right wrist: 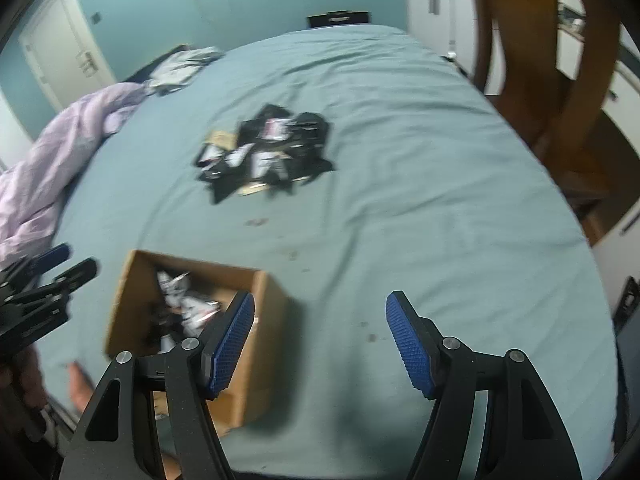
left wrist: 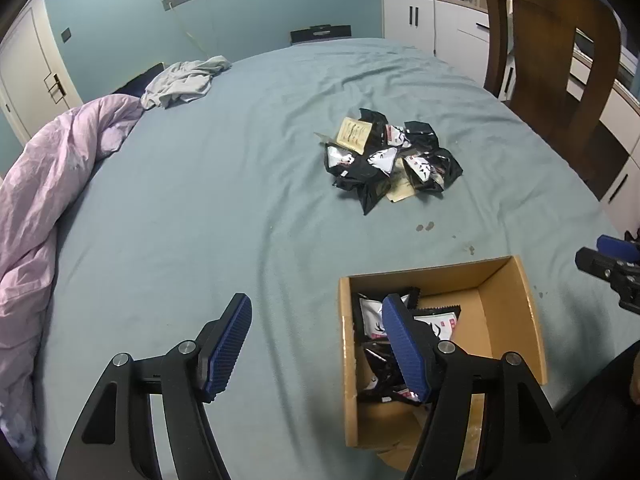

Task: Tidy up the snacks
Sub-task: 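Move both open grippers back toward the snack pile, then grasp a black packet with the right gripper while the left gripper grasps a tan packet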

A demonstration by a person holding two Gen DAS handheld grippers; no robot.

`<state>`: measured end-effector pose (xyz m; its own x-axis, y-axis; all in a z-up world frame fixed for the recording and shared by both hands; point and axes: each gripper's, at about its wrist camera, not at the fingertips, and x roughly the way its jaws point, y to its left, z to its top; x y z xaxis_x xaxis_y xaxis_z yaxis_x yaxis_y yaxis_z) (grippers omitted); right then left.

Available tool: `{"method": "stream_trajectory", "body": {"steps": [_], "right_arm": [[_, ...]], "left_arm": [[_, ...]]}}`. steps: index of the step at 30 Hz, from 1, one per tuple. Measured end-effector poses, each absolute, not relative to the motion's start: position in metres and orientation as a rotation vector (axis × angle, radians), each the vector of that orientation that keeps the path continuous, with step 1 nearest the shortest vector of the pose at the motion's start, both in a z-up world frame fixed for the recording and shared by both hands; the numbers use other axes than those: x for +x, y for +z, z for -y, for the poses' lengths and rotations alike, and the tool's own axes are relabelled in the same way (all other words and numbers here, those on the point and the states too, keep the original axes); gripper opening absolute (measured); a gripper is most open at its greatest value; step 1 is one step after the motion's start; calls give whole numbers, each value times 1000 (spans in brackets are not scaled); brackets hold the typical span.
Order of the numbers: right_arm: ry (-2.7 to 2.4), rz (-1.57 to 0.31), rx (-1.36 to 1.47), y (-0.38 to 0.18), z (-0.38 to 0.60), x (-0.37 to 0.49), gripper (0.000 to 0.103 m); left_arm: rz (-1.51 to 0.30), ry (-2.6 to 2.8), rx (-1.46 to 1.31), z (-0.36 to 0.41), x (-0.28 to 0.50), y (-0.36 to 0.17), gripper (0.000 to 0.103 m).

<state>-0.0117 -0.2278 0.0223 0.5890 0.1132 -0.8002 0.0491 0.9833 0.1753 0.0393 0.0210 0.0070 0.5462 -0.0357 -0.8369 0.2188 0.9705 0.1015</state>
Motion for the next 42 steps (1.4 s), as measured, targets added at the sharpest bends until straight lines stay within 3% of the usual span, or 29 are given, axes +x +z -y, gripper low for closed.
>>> {"method": "stream_trajectory", "body": {"steps": [11,25,39,42], "right_arm": [[21,-957,201,15,230,6,68],[151,-979,266,-4,230,80,68],[102,-994,141,-35,217,188,67],[88,-1033,111,-52,210,214,59]], "left_arm": [[-952,-162,231,-11,39,10,81],[-973,-203,269,5,43,6,86],[-981,-210,305,14,56,-2,86],[-992,-216,295,12,58,-3,86]]}}
